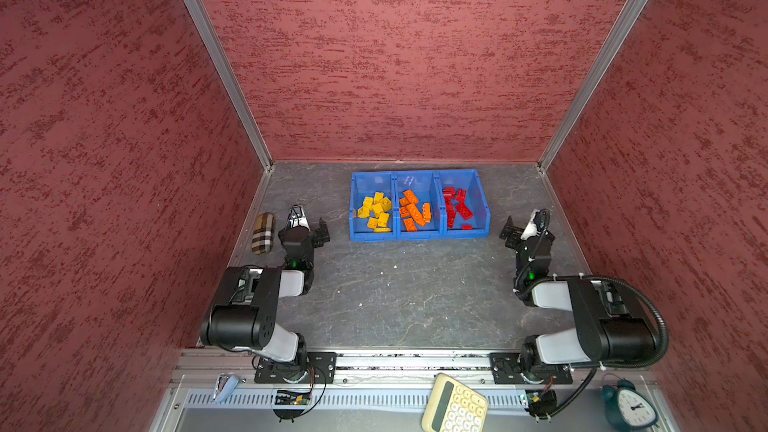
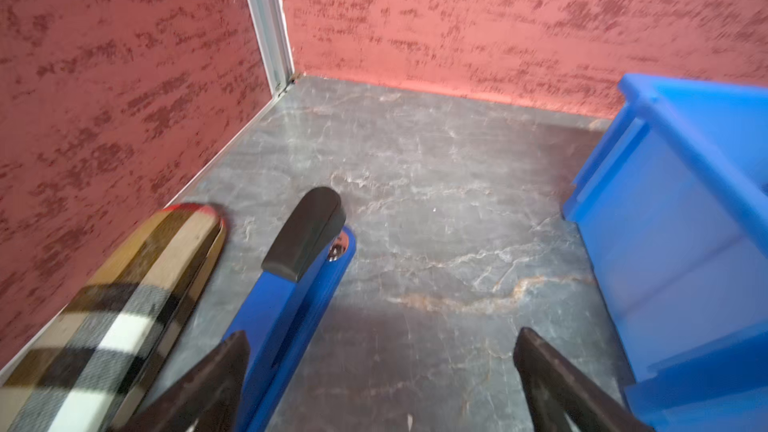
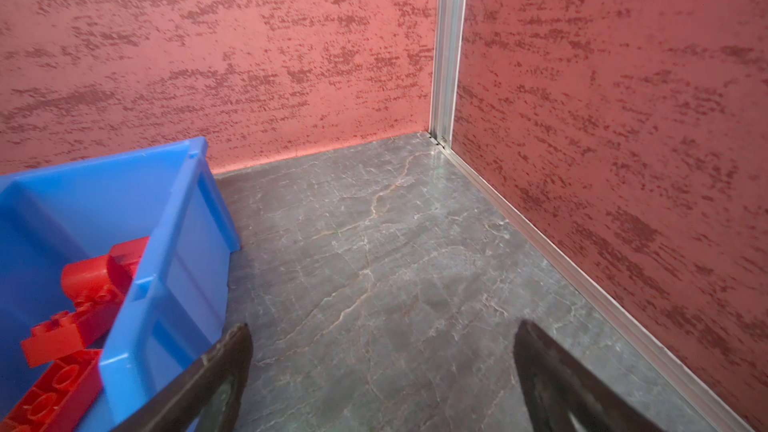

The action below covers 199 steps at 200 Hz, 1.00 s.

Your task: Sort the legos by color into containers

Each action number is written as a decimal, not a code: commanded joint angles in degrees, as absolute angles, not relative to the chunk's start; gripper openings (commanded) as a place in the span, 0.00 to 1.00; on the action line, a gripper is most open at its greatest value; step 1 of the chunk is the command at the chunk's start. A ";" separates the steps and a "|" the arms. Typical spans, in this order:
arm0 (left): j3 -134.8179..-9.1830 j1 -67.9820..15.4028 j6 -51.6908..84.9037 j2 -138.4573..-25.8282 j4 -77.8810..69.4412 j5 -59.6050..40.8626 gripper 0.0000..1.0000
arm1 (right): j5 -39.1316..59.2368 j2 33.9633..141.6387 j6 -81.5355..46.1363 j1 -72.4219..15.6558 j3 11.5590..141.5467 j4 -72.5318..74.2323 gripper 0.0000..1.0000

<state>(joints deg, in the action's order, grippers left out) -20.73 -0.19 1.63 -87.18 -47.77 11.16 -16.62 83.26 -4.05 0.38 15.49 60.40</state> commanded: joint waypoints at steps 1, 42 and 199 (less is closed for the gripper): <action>-20.71 1.32 0.73 -88.69 -54.47 3.39 0.99 | -12.93 85.51 -2.82 0.84 14.14 67.55 0.99; -21.12 0.35 1.19 -87.73 -52.04 6.17 0.99 | -10.98 88.50 -3.04 1.59 13.11 71.22 0.99; -21.18 0.55 1.30 -88.07 -52.47 5.98 0.99 | 6.15 88.85 -2.36 6.13 16.17 66.10 0.99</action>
